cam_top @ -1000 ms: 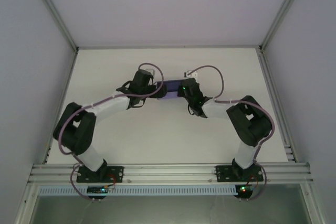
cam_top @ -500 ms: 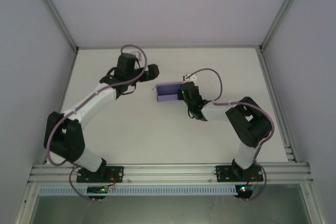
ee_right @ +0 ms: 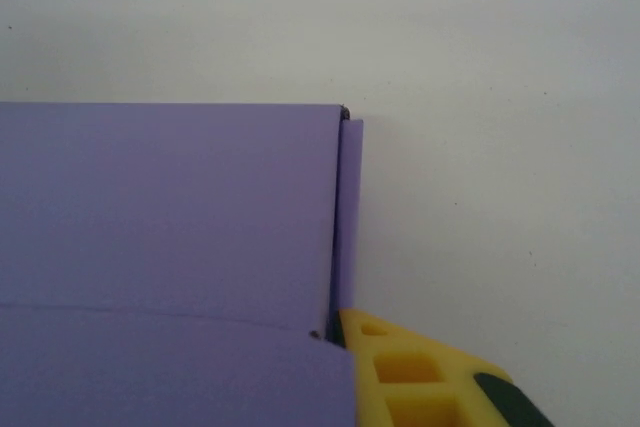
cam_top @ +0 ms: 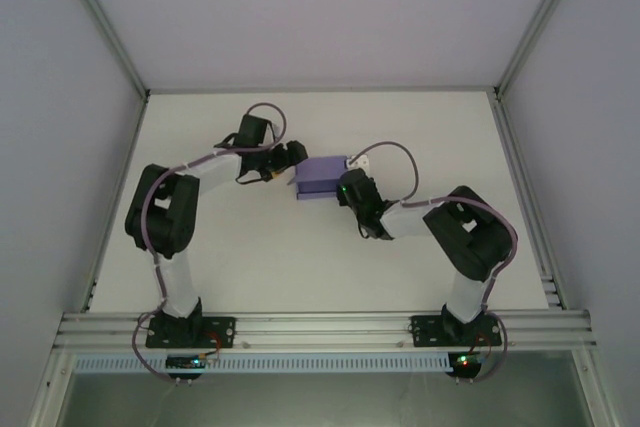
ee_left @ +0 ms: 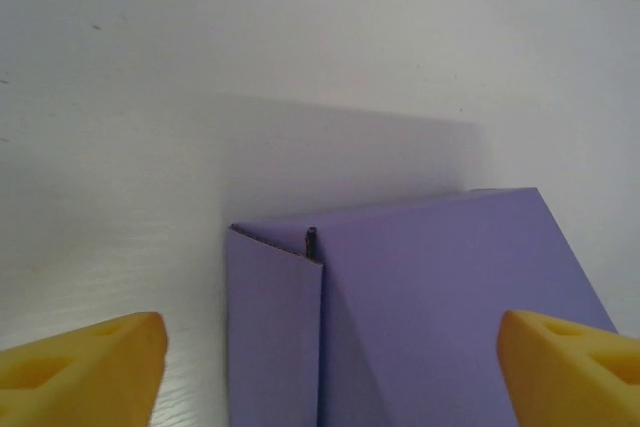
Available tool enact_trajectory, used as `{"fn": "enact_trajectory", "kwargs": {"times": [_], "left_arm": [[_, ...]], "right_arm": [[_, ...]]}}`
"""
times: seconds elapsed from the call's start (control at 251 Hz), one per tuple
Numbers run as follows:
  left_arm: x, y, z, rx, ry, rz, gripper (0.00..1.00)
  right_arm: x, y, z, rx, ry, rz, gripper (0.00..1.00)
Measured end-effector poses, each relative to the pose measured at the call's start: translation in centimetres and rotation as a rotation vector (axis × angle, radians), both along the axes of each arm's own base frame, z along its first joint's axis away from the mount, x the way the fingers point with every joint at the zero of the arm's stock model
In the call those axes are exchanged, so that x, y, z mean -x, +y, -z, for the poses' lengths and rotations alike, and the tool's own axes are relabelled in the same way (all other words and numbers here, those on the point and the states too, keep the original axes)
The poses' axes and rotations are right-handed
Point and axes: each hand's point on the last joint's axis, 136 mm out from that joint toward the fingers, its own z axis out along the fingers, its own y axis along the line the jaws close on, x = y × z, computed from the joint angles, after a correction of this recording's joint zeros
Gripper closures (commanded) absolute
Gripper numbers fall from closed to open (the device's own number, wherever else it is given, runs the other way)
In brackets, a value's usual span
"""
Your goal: Assemble paper box
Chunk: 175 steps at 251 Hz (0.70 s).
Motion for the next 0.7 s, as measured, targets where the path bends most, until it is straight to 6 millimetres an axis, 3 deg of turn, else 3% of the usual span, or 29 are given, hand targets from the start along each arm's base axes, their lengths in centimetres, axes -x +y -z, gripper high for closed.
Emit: {"fn": "enact_trajectory", "kwargs": {"times": [0.196,0.283,0.395,0.531,0.698], "left_arm": [[0.5,-0.9,2.2,0.063,0.048,0.029,0.34],[0.6,-1.1,2.1,0.092,0.041,0.036,0.38],[0.7,-1.2,2.3,0.106,0.039,0.041,0.43],[0.7,-1.4,2.5,0.129,0.040,0.046,0.47],[0.9,-1.4,2.9,0.146,0.037,0.050,0.56]], "right_arm": [[0.5,0.0,-0.1,0.005,0.006,-0.013,0.72],[1.2,-0.1,-0.1,0.013,0.023,-0.026,0.66],[2.5,-0.9,0.1,0.038,0.067,-0.041,0.52],[4.0,-1.6,-0.5,0.045,0.105,-0.058,0.28],[5.9,-2.8,-1.8,0.034,0.129,-0.070,0.10]]}}
